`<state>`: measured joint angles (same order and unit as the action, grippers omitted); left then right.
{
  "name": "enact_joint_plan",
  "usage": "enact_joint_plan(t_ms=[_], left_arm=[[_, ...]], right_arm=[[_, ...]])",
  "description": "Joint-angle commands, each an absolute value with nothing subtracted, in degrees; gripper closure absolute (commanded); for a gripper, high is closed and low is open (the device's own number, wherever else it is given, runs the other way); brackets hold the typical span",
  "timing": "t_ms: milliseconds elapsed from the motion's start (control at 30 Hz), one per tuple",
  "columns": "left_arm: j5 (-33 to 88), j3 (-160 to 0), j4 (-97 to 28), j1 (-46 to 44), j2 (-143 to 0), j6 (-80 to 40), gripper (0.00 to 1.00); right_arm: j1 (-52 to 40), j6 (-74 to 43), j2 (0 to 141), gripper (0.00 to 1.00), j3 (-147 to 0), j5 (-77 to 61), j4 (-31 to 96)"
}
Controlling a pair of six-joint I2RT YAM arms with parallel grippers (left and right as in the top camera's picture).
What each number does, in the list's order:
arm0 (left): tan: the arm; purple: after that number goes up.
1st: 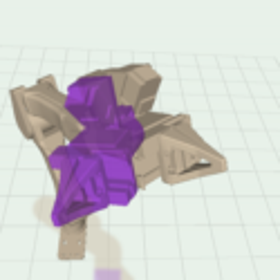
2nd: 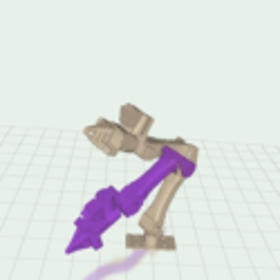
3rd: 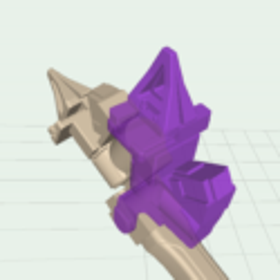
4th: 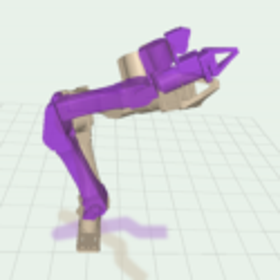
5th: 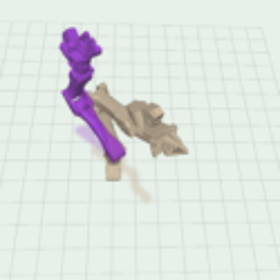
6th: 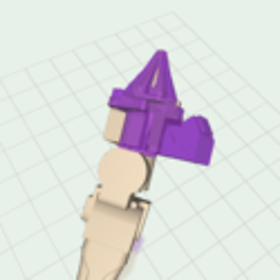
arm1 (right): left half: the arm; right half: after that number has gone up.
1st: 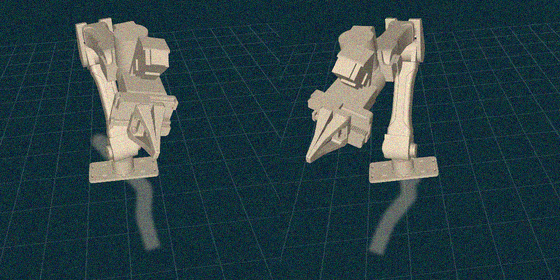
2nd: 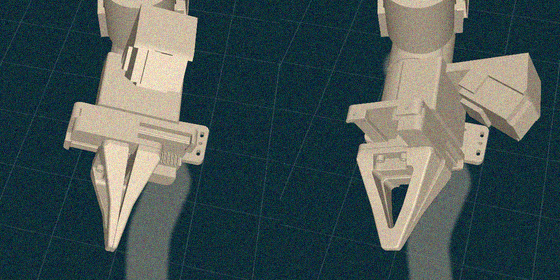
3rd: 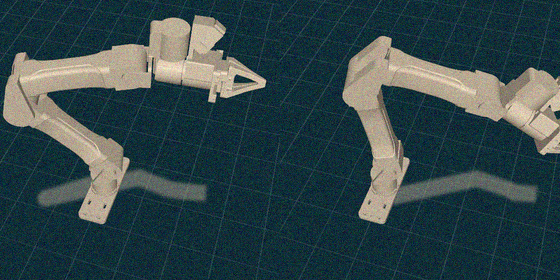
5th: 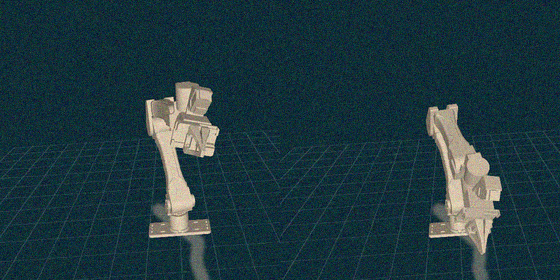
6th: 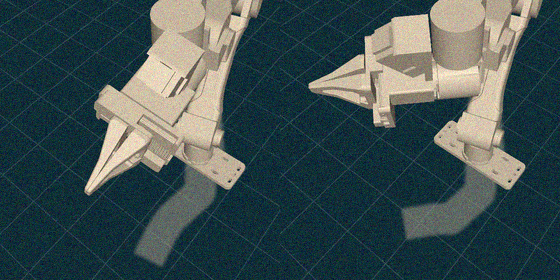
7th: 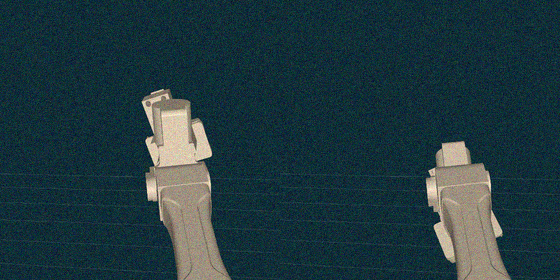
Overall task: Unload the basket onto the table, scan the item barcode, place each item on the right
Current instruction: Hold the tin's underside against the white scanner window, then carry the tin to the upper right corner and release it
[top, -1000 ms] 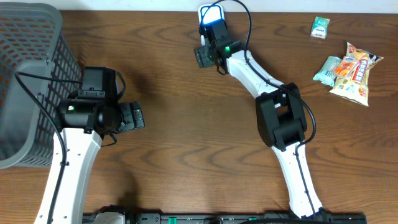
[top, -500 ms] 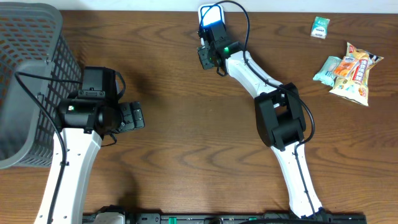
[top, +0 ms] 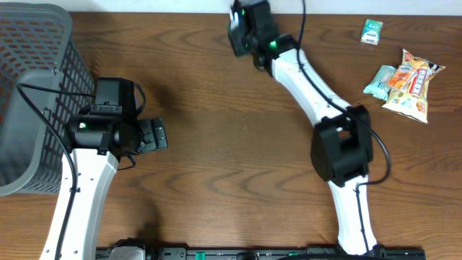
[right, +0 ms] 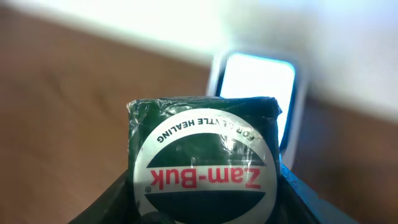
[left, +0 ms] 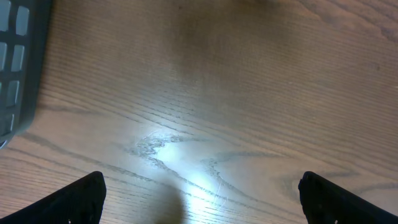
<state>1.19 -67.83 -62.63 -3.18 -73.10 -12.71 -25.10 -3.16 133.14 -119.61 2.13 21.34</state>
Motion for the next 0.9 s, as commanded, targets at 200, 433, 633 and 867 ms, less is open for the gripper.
enact_joint_plan(t_ms=[200, 433, 633, 867], left_arm=[[0.86, -67.55, -62.74, -3.36, -73.30, -13.21, 0.02], [0.89, -67.55, -62.74, -3.36, -73.30, -13.21, 0.03], [0.86, -67.55, -62.74, -3.36, -73.30, -13.21, 0.02], [0.86, -67.55, -62.74, -3.36, -73.30, -13.21, 0.02]], right_arm=[[-23.49, 1.41, 135.66, 0.64, -120.09, 4.36, 3.75], [-22.39, 1.39, 142.78, 0.66, -120.09, 4.36, -9.26], [-21.96, 1.34, 146.26, 0.67, -120.09, 4.36, -14.85], [-22.09, 0.69, 146.36, 0.67, -120.11, 4.36, -14.85]])
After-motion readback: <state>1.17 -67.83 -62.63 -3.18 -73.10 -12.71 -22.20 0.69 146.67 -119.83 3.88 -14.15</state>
